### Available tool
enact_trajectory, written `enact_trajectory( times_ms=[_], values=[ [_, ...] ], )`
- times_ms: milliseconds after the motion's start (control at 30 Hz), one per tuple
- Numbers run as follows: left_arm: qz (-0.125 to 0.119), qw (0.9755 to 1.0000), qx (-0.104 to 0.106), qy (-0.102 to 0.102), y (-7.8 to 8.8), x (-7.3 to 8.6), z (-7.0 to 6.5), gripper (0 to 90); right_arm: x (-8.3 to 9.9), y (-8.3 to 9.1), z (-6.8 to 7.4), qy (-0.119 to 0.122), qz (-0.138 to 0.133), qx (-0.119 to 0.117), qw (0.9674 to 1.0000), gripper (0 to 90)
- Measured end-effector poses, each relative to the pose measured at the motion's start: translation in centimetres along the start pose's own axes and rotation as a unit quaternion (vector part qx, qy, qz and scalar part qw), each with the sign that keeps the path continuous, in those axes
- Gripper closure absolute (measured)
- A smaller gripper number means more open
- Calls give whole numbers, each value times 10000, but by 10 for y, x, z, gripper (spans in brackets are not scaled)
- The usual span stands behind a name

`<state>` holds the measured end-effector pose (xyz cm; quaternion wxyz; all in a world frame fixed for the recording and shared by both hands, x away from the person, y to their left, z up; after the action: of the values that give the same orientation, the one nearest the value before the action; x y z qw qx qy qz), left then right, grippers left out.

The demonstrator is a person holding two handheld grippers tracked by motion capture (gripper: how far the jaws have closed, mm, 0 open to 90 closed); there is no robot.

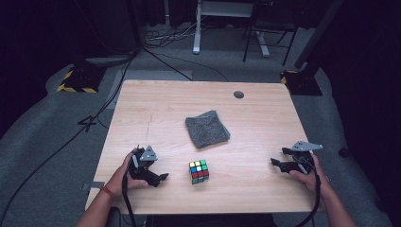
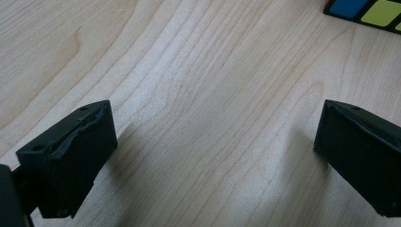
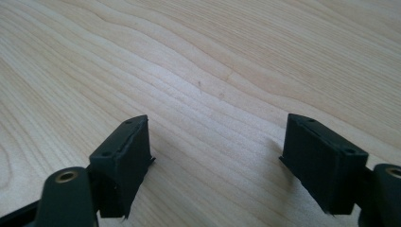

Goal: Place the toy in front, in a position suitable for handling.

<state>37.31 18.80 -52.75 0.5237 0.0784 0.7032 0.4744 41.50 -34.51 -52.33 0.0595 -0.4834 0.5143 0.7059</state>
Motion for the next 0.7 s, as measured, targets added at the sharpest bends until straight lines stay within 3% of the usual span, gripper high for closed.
enact_trajectory(
  times_ms=[267, 300, 400, 433, 567, 700],
  values=[
    [-5, 9995, 215, -249, 1, 1, -11, 11, 0, 0, -1, 8, 9, -15, 10000, 228],
    [-9, 9985, 356, -405, -1, -1, -19, 11, 0, 1, -1, 3, 17, -20, 10000, 228],
    [-30, 9977, 455, -504, -3, -4, -28, 10, 0, 1, -1, 11, 46, -16, 10000, 217],
    [-28, 9974, 501, -520, -7, -7, -34, 9, 0, 1, -2, 27, 62, -41, 10000, 206],
    [-23, 9966, 572, -597, -11, -13, -41, 7, -1, 0, -2, 91, 133, -122, 9998, 186],
    [-19, 9950, 678, -728, -19, -22, -51, 7, -6, -2, 1, 192, 172, -297, 9992, 218]
  ],
)
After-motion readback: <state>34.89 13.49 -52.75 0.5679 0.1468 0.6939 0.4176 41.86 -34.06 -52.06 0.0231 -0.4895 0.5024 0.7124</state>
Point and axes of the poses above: each handheld gripper's, and its own axes: y roughly backward along the jaws, x roughly out of its underside, z roughly to its left, the point moved 3 cm from there along -y, roughly forward along the jaws, and after that the axes turned 1 degree about -y, right-handed, at the moved point
